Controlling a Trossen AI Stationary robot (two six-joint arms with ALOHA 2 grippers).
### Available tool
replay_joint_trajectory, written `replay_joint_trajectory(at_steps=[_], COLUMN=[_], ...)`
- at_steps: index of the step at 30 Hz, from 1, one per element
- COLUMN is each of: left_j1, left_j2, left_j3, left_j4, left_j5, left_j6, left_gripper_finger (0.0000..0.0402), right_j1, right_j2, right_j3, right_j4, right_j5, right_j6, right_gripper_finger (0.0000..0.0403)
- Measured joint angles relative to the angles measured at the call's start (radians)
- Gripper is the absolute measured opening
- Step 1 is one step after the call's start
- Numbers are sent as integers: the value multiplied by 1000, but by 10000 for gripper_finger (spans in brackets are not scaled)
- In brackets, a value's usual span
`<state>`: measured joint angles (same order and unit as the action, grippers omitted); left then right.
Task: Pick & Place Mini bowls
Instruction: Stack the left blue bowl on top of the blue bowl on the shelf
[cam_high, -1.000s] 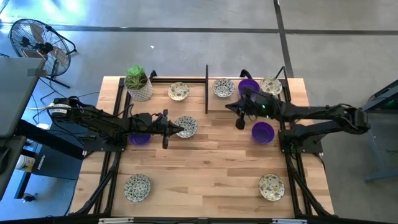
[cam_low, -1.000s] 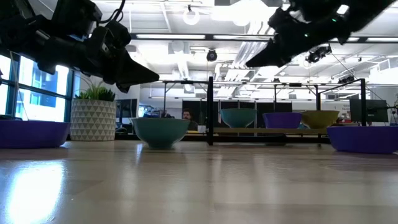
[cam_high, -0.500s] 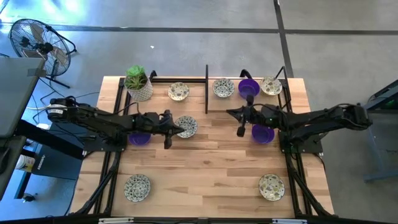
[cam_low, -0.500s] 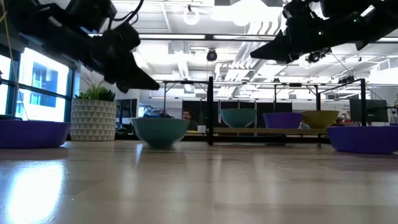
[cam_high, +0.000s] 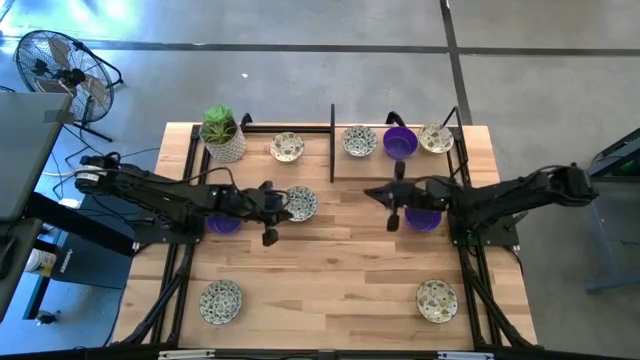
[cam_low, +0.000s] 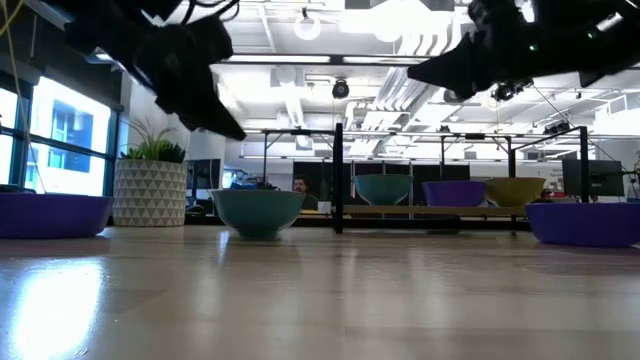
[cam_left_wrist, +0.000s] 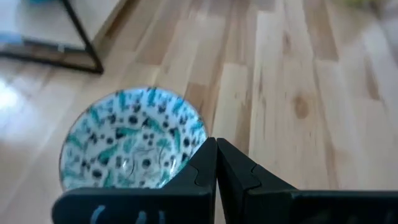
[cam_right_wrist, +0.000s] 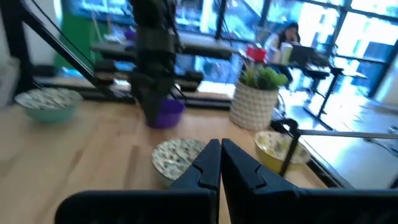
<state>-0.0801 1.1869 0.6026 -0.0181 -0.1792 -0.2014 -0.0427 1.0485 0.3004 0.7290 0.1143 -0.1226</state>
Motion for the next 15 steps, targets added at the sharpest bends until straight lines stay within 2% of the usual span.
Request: replay_joint_trajectory(at_steps=[4, 8, 12, 15], left_j1=[1, 1, 1, 1], left_j2=[-42, -106, -185, -219], left_j3=[-8, -13, -12, -12], left_j4=[8, -51, -204, -321], left_j5=[-15, -11, 6, 37], left_j6=[-21, -32, -112, -237], left_gripper_finger=[1, 1, 1, 1], right_j1=[0, 0, 0, 0], right_j2=[0, -1, -1, -1], right_j3=[-92, -164, -196, -201], right_j4=[154, 252, 290, 294], right_j5=[-21, -7, 17, 32], right_j6=[50, 94, 116, 115], right_gripper_finger=[0, 0, 0, 0])
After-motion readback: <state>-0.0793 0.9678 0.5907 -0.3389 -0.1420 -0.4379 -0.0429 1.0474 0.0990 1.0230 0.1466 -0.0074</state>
